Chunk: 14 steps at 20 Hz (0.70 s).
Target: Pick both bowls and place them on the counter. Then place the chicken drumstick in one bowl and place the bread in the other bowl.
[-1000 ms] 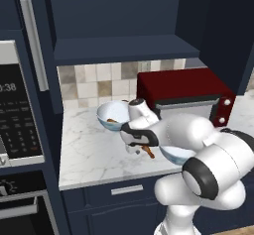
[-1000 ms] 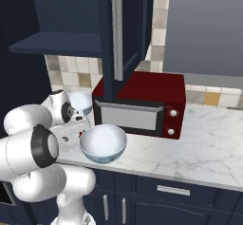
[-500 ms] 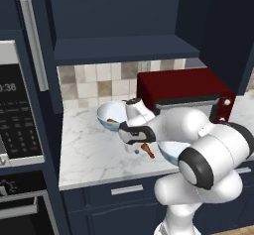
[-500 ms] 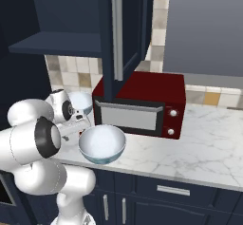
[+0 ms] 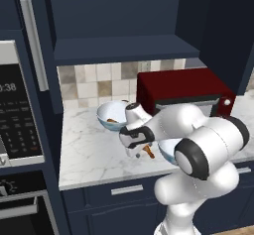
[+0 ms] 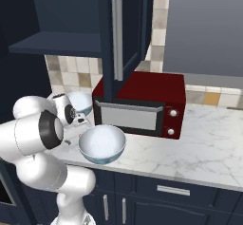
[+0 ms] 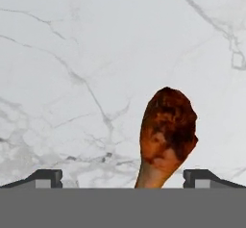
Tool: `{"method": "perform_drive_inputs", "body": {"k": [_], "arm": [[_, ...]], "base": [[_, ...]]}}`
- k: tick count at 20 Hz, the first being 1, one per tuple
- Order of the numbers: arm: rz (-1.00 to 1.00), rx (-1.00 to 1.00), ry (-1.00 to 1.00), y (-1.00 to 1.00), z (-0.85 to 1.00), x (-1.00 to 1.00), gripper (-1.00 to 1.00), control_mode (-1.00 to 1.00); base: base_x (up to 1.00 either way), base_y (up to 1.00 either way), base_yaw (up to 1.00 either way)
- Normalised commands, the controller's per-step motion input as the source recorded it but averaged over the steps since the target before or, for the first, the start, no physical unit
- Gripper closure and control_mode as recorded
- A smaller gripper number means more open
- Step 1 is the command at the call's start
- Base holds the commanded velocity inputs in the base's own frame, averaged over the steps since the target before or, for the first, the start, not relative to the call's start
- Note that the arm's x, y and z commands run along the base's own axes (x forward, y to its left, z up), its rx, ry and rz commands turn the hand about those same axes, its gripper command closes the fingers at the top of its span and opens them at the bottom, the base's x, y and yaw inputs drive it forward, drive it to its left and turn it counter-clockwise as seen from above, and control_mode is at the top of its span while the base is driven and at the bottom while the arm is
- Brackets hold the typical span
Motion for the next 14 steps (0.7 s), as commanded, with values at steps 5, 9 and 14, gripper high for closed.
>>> {"method": "perform_drive_inputs", "body": {"k": [5, 9, 14], "arm": [[0.05, 0.0, 0.0, -0.05, -0.1, 0.13, -1.0, -1.0], [0.05, 0.0, 0.0, -0.02, -0.05, 0.23, -1.0, -1.0], [0.04, 0.0, 0.0, 0.0, -0.09, 0.15, 1.0, -1.0]], "base": [[0.0, 0.0, 0.0], [0.0, 0.0, 0.0], [0.0, 0.0, 0.0]]}}
